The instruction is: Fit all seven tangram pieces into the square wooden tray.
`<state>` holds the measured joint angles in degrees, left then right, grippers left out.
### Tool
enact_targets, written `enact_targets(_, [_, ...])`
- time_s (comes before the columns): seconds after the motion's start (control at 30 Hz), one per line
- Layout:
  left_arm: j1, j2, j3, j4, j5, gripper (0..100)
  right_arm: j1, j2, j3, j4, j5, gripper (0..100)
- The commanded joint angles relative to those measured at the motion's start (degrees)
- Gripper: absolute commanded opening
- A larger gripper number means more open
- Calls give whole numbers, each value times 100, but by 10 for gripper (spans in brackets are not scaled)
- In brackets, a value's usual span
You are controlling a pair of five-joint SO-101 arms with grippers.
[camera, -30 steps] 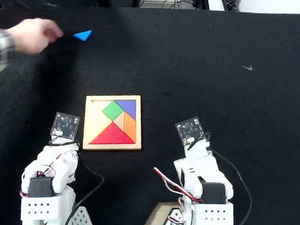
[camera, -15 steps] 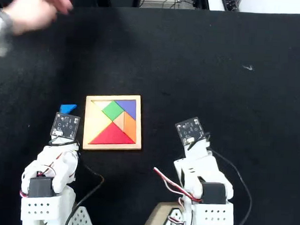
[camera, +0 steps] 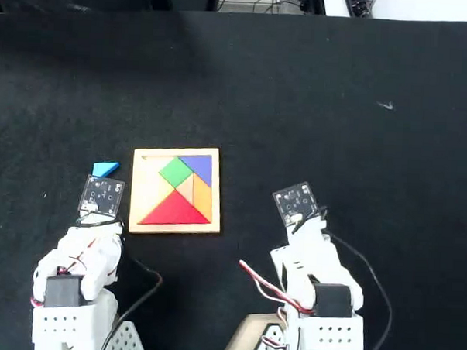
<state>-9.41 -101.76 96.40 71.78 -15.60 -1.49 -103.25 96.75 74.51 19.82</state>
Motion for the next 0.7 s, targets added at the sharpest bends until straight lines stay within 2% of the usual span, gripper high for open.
enact_targets(0.0, [22, -44, 110, 35, -44, 30, 70, -532, -22, 35, -9, 18])
enact_targets(0.3, [66, -44, 101, 35, -9, 30, 97, -532, -22, 35, -18, 18])
enact_targets(0.67, [699, -44, 101, 35, -26, 30, 97, -532, -22, 35, -9, 18])
